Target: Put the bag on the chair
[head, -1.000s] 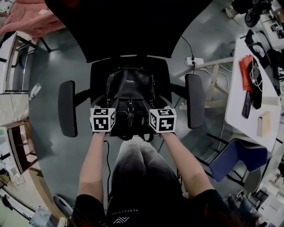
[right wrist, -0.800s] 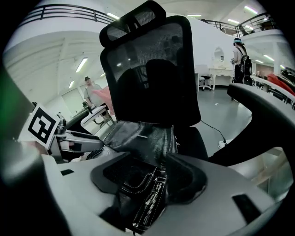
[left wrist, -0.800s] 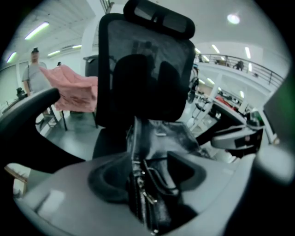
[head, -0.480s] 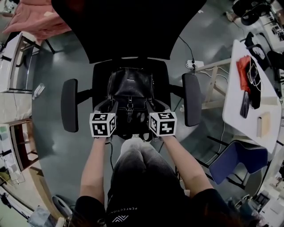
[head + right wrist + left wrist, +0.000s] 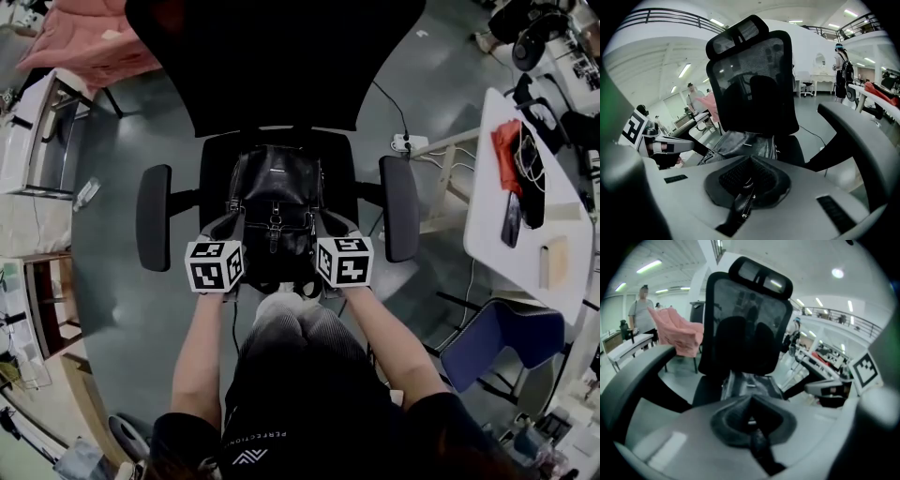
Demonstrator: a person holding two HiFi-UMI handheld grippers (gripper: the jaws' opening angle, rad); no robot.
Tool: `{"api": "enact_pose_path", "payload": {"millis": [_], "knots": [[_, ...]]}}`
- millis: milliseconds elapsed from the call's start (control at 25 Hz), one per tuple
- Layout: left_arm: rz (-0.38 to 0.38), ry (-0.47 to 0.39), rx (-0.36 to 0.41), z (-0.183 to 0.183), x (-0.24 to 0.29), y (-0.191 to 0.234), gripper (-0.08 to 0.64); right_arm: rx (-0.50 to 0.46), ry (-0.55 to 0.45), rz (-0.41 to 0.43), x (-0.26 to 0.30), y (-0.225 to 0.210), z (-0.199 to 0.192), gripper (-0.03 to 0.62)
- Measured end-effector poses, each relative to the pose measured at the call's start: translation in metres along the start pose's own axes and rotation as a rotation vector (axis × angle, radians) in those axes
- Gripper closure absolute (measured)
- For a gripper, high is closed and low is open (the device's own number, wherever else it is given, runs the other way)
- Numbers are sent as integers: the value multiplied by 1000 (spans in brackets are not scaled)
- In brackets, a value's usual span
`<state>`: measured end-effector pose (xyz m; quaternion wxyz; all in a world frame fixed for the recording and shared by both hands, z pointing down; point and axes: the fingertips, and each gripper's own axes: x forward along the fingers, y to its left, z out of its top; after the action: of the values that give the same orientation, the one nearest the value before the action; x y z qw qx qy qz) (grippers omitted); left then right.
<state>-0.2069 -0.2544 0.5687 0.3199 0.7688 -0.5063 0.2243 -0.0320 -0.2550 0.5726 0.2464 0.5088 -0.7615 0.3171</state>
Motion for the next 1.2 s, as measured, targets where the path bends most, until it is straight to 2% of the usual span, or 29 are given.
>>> {"api": "enact_pose_path", "payload": {"millis": [440,760,1200], "knots": [[-15,-5,-15,-2,-15,-12,551,-12,27,-4,-11,3,-5,594],[-14,-16,7,5,-25,-13,551,-42,22,12,-19,7,1,594],[12,-11,29,7,-38,3,551,-12,10,11,-23,11,-2,594]]}}
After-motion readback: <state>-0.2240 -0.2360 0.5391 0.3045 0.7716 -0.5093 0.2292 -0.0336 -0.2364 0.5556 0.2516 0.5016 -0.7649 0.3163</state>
